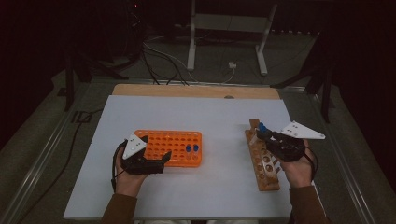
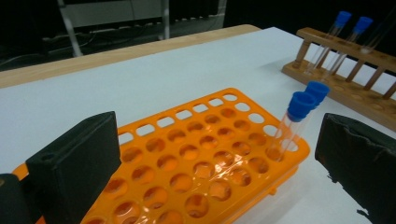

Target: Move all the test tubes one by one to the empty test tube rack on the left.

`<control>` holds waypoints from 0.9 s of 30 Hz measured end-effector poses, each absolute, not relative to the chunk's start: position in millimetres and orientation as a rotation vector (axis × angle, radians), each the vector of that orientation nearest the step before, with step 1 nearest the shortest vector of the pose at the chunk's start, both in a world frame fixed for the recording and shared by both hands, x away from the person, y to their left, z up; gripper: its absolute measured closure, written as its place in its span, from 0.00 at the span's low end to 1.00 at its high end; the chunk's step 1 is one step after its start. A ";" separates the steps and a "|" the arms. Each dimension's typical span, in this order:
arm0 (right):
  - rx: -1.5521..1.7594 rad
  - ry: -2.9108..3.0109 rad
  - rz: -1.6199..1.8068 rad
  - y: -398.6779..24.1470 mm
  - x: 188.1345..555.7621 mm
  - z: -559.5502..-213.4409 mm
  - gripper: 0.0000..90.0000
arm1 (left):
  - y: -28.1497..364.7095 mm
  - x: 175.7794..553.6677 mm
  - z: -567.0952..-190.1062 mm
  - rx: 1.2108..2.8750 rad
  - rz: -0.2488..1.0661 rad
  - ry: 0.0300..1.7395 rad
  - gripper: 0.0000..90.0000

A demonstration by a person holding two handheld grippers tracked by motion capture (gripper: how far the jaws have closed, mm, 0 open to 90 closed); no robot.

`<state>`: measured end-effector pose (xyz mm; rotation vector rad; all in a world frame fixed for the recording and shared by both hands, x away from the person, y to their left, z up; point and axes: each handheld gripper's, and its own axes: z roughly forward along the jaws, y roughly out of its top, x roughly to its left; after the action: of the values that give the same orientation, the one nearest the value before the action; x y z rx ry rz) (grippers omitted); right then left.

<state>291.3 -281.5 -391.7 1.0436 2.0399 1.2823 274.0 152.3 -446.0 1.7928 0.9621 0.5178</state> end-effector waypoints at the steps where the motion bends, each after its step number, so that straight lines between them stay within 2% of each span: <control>1: 1.041 2.045 1.294 -278.2 291.4 -392.0 0.86 | 151.4 274.2 -445.6 1.794 0.516 0.959 0.01; 12: 0.944 2.143 1.352 -233.5 287.9 -394.0 0.86 | 141.3 275.8 -440.3 1.795 0.494 0.931 0.02; 27: 0.866 2.230 1.416 -198.8 282.8 -394.7 0.85 | 123.1 276.3 -436.2 1.810 0.463 0.882 0.02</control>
<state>282.8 -198.8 -394.7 0.8663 2.2300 1.4164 276.3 123.1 -436.2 1.8104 0.8823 0.4632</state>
